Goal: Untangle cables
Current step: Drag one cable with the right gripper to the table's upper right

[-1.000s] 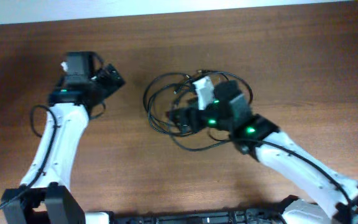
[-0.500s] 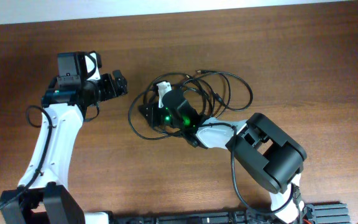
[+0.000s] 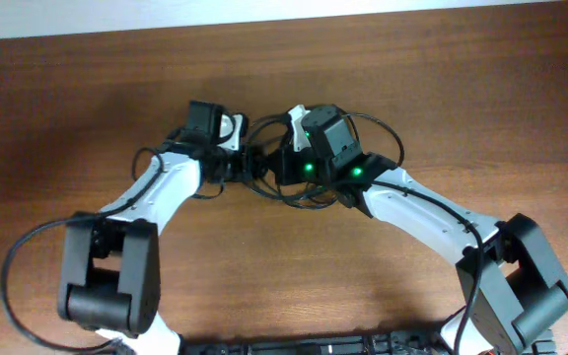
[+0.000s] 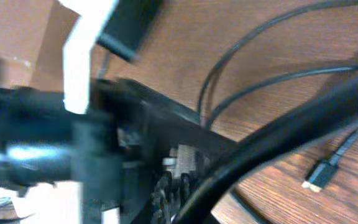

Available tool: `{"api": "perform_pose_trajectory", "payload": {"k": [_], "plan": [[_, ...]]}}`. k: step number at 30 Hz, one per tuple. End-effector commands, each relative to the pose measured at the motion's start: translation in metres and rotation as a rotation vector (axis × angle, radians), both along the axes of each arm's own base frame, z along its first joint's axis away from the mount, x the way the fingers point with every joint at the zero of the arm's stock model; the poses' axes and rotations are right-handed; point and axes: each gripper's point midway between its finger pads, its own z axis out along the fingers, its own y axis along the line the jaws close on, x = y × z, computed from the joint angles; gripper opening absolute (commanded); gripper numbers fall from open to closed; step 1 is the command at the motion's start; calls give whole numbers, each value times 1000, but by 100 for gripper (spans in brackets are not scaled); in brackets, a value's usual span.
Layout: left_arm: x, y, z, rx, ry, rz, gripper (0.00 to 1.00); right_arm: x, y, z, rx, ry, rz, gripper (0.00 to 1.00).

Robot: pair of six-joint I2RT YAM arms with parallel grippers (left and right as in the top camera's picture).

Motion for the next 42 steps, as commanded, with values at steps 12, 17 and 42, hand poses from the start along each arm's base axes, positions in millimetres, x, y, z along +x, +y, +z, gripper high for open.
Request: {"api": "perform_pose_trajectory", "payload": {"k": [12, 17, 42], "plan": [[-25, 140, -50, 574, 169, 252, 0, 26, -457, 214, -508, -364, -1014, 4], [-25, 166, -50, 569, 195, 323, 0, -6, -588, 218, -688, -409, -1245, 4], [4, 111, -45, 420, 72, 289, 8, 136, -612, -65, -669, -158, -1048, 99]]}}
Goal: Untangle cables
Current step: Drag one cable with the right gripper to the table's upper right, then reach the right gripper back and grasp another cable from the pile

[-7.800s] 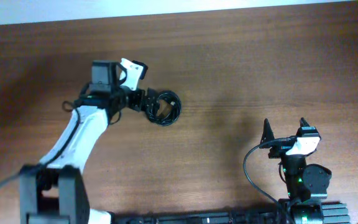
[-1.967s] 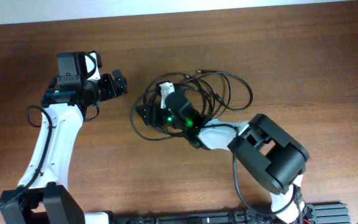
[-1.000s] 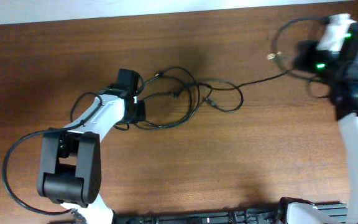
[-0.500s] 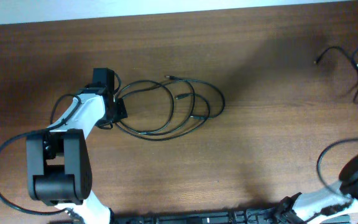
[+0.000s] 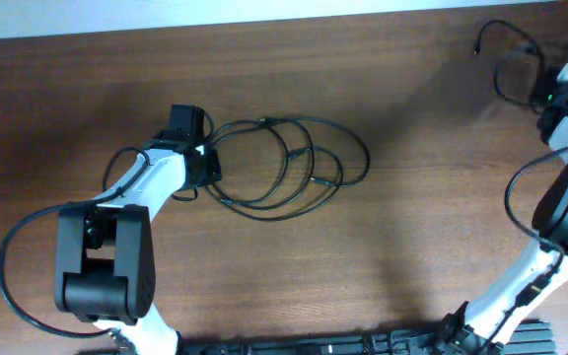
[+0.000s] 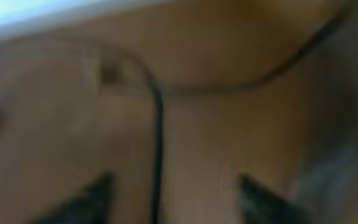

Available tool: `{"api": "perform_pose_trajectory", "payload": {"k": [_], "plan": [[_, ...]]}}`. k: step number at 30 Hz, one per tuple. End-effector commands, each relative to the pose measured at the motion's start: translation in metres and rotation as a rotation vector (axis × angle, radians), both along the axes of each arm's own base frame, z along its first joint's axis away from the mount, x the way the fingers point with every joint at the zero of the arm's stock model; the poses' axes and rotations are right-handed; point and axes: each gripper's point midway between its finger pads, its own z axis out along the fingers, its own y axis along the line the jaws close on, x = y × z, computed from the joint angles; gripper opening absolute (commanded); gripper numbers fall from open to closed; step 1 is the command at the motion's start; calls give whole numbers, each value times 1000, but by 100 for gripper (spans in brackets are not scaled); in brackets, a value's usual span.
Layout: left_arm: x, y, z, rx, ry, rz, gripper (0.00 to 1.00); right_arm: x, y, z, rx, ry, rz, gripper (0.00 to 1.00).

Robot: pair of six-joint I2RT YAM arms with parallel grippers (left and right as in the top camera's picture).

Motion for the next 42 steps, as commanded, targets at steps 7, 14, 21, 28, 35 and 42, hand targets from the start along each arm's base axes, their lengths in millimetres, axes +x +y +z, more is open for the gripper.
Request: {"api": "perform_pose_trajectory", "payload": {"k": [7, 14, 21, 28, 35, 42], "plan": [[-6, -7, -7, -39, 29, -4, 22, -141, 61, 68, 488, 218, -519, 98], [15, -50, 35, -242, -65, -163, 28, -129, 276, 82, 700, 492, 235, 99], [19, -50, 50, -245, -103, -167, 38, -140, 410, 83, 606, 609, 580, 98], [35, -46, 86, -250, -202, -162, 81, -151, 456, 83, 571, 633, 700, 99], [23, 35, 158, -155, -332, 21, 99, -138, 545, 75, 539, 537, 897, 98], [4, 73, 154, -102, -272, 122, 99, -159, 661, -15, 479, 578, 1141, 84]]}}
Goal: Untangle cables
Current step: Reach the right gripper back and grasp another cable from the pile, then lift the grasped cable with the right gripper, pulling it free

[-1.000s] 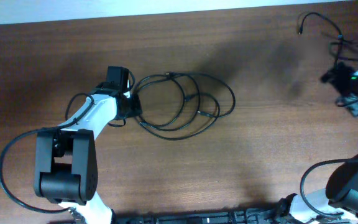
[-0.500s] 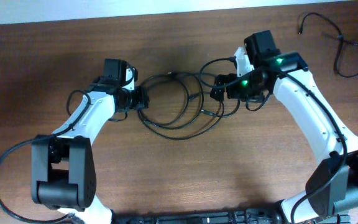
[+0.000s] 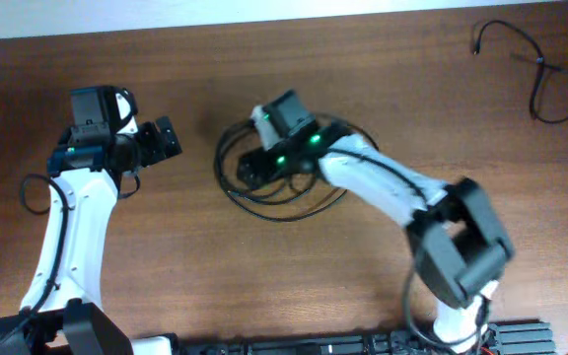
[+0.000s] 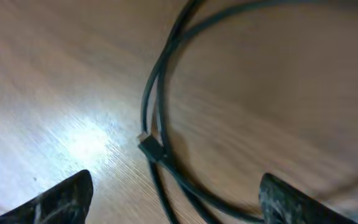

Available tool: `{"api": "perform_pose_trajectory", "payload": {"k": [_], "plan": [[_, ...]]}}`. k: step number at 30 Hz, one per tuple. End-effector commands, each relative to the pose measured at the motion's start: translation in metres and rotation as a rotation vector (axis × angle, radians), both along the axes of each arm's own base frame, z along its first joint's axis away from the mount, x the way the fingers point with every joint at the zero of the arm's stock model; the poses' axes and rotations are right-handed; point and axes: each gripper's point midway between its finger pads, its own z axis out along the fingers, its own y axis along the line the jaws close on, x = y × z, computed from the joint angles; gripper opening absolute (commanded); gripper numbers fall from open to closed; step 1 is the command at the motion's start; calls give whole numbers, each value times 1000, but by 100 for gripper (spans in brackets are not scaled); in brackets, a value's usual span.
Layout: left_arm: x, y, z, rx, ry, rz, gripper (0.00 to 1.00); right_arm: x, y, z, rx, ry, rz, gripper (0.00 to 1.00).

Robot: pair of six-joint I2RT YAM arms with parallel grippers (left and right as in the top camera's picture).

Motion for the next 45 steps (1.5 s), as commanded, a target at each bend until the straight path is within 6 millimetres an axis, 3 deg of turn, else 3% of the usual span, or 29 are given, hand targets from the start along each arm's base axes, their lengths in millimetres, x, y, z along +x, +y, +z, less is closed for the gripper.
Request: {"api": "perform_pose_trajectory", "payload": {"k": [1, 5, 7, 8, 9, 10, 14, 20, 21, 22, 23, 25, 29, 32, 34, 35, 37, 39, 40, 41, 43, 44, 45], "plan": [[-1, 4, 10, 16, -17, 3, 99, -15, 24, -24, -8, 14, 58, 85], [-4, 3, 9, 11, -7, 0, 99, -8, 64, -6, 90, -130, 104, 84], [-4, 3, 9, 12, -6, 1, 99, 6, 63, -19, -17, -252, 68, 81], [-4, 3, 9, 12, -6, 1, 99, 4, 64, -27, -49, -279, 94, 66], [-4, 3, 8, 12, -5, 1, 99, -1, 68, -34, -54, -271, 112, 57], [-4, 3, 8, 12, -5, 1, 99, -8, 72, -39, -55, -259, 130, 54], [-4, 3, 9, 15, -6, 3, 99, -27, 86, -42, -58, -259, 173, 53], [-4, 3, 8, 15, -4, 3, 99, -30, 79, -75, -120, -220, 169, 49], [-4, 3, 8, 15, -4, 3, 99, -30, 80, -73, -117, -222, 169, 49], [-4, 3, 8, 15, -4, 3, 99, -26, 84, -58, -99, -239, 166, 49], [-4, 3, 8, 15, -4, 3, 99, -22, 87, -30, -78, -262, 161, 55], [-4, 3, 8, 15, -4, 3, 99, -23, 84, -14, -83, -255, 159, 56], [-4, 3, 8, 16, -4, 3, 99, -58, 43, -40, -258, -81, 189, 55], [-3, 4, 8, 16, -7, 3, 99, -56, 27, -47, -335, -84, 166, 56], [-3, 4, 8, 16, -7, 3, 99, -61, 22, -62, -363, -55, 174, 55], [-3, 4, 8, 16, -7, 3, 99, -66, 23, -71, -365, -27, 187, 48], [-3, 3, 8, 15, -6, 3, 99, -69, 24, -77, -367, -11, 188, 5], [-3, 3, 8, 15, -6, 3, 99, -68, 24, -76, -357, -4, 187, 4], [-3, 3, 8, 15, -6, 3, 99, -64, 21, -68, -355, -4, 175, 4], [-4, 3, 8, 14, -5, 2, 99, -54, 8, -43, -359, 11, 142, 4], [-5, 3, 7, 14, 0, 1, 99, -40, -10, 28, -256, 18, 137, 4], [-5, 3, 7, 14, 0, 1, 99, -37, -18, 53, -211, 6, 147, 4], [-5, 3, 7, 14, 1, 1, 99, -30, -48, 88, -186, -23, 103, 4]]}}
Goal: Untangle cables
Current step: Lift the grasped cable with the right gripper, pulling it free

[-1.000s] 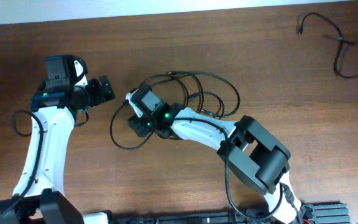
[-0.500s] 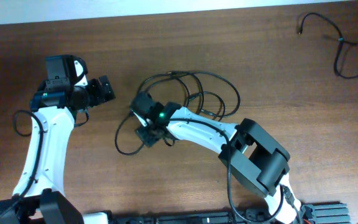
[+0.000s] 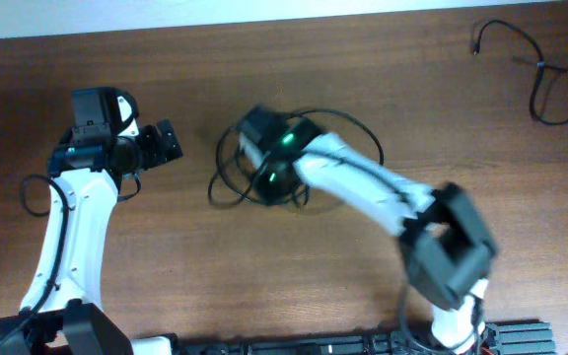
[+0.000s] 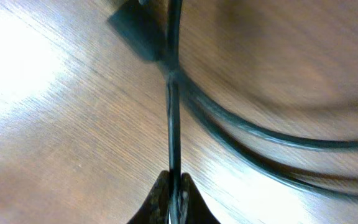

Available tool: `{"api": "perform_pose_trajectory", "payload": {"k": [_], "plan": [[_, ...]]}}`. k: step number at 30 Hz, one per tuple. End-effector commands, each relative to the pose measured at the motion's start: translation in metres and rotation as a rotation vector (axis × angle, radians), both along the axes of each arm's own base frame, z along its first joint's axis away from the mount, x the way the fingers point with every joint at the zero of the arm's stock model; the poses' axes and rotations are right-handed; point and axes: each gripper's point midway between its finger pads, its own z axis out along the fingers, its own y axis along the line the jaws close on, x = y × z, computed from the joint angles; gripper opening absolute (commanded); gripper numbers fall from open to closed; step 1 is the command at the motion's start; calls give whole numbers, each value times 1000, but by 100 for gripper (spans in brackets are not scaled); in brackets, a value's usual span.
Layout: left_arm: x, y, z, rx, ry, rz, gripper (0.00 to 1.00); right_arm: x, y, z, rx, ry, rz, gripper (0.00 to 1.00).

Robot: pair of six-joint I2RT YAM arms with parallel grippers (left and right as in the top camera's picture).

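Note:
A coil of black cable point(image 3: 338, 133) lies at the table's middle. My right wrist point(image 3: 276, 153) is down on the coil's left side. In the right wrist view the right gripper point(image 4: 174, 190) is shut on one thin black strand point(image 4: 173, 124), which runs straight up to a dark connector point(image 4: 138, 23). Two thicker loops point(image 4: 272, 140) curve off to the right on the wood. A second, separate black cable point(image 3: 540, 74) lies at the far right back corner. The left gripper point(image 3: 161, 145) hovers left of the coil, apart from it, fingers open and holding nothing.
The wooden table's back edge point(image 3: 264, 22) meets a white wall. My left arm's own cable point(image 3: 30, 192) loops beside it at the left. Bare wood shows between the coil and the far-right cable.
My right gripper was open over the coil, fingers wide apart; now it is shut on a thin strand near the connector. The coil's left loop has spread leftward. The left arm has not moved.
Both grippers were together in the tangle at the table's middle. Then the right gripper was at the far right back corner with one cable, the left at the coil's left edge. Later that cable lay there alone, the left arm was back, and the right, open over the coil, now grips a strand.

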Motion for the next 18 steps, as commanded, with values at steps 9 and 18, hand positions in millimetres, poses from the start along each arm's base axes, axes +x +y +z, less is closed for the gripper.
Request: {"api": "perform_pose_trajectory", "payload": {"k": [9, 18], "plan": [[1, 2, 10, 5, -28, 4, 99, 60, -191, 123, 137, -123, -392, 43], [1, 2, 10, -21, -22, 50, 99, -16, -27, -18, 52, 163, 81, 66]]}}
